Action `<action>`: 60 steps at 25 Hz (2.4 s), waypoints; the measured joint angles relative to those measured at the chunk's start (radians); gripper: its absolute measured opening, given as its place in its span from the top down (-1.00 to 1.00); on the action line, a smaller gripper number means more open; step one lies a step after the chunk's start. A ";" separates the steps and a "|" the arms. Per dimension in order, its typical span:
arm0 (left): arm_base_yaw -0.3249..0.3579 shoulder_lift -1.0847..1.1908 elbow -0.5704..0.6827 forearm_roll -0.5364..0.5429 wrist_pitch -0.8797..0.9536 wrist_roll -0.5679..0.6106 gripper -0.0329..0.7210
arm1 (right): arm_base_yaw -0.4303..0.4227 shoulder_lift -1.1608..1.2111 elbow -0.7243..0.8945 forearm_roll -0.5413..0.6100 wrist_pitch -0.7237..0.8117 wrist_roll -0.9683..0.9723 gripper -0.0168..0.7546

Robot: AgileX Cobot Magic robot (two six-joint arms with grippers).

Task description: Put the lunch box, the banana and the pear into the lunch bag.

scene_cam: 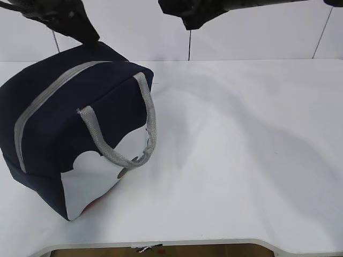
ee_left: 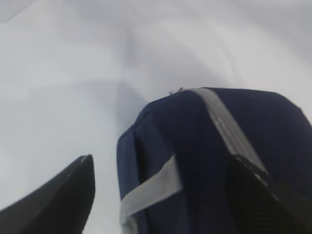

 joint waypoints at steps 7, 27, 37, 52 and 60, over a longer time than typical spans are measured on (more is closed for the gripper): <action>0.033 -0.069 0.000 0.036 0.162 -0.077 -0.63 | 0.000 -0.103 0.094 0.000 0.072 -0.190 -0.13; 0.033 -0.172 0.000 0.042 0.218 -0.192 -0.54 | 0.120 -0.283 0.422 0.000 0.350 -0.471 -0.14; 0.011 -0.173 0.000 0.042 0.218 -0.290 -0.50 | 0.138 -0.283 0.433 0.062 0.492 -0.364 -0.14; -0.036 -0.436 0.242 0.204 0.224 -0.447 -0.41 | 0.140 -0.307 0.461 0.085 0.489 -0.360 -0.14; -0.039 -0.755 0.475 0.208 0.228 -0.449 -0.35 | 0.148 -0.308 0.503 0.085 0.488 -0.360 -0.13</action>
